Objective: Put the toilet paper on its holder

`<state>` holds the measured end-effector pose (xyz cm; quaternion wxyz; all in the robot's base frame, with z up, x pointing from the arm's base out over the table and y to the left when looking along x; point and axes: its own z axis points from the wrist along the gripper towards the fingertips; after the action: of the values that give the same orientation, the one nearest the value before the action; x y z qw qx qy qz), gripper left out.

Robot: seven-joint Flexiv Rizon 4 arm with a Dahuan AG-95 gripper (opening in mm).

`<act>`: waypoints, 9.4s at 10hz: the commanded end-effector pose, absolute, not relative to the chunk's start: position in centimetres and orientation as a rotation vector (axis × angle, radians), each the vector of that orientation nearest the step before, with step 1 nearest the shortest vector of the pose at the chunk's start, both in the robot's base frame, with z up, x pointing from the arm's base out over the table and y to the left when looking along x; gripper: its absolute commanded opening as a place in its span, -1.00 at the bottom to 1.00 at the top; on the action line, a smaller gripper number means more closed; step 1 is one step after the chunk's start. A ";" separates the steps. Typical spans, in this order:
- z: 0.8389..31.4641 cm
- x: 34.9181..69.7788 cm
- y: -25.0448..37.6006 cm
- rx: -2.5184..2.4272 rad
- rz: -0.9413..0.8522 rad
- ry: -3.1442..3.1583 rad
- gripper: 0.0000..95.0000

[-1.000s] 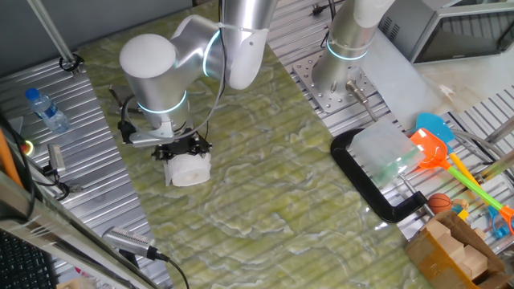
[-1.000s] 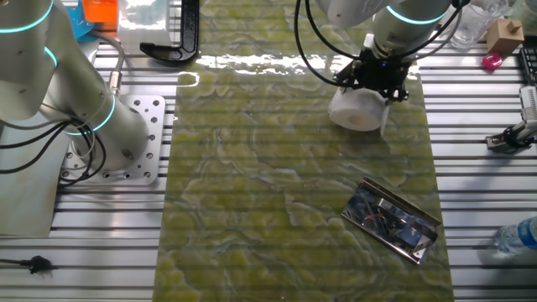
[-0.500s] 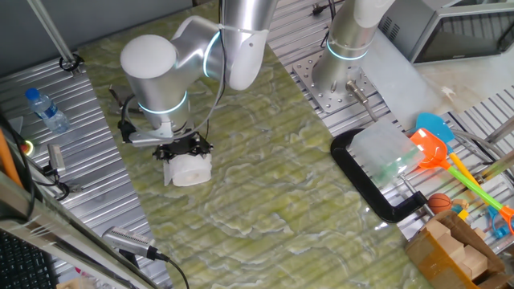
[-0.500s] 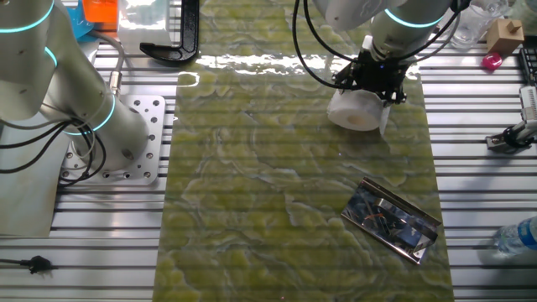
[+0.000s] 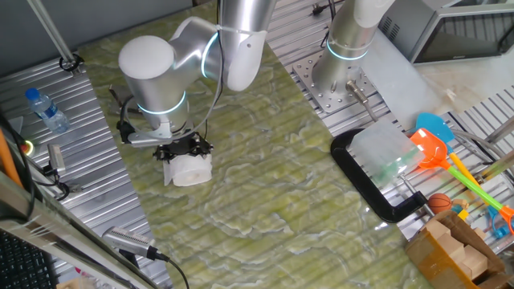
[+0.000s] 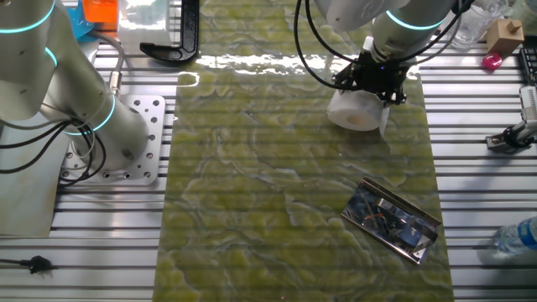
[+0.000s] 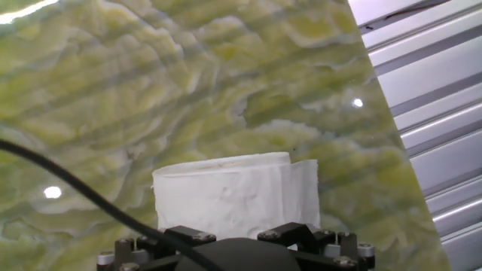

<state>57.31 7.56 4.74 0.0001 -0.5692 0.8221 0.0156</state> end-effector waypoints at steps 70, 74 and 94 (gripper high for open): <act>15.0 54.4 3.7 -0.203 -0.091 3.340 -1.00; 15.3 53.5 0.7 -0.096 -0.043 3.373 -1.00; 13.1 50.6 -7.3 0.415 0.106 3.415 -1.00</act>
<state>50.68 -7.51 12.92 -0.1536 0.1194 0.9804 0.0310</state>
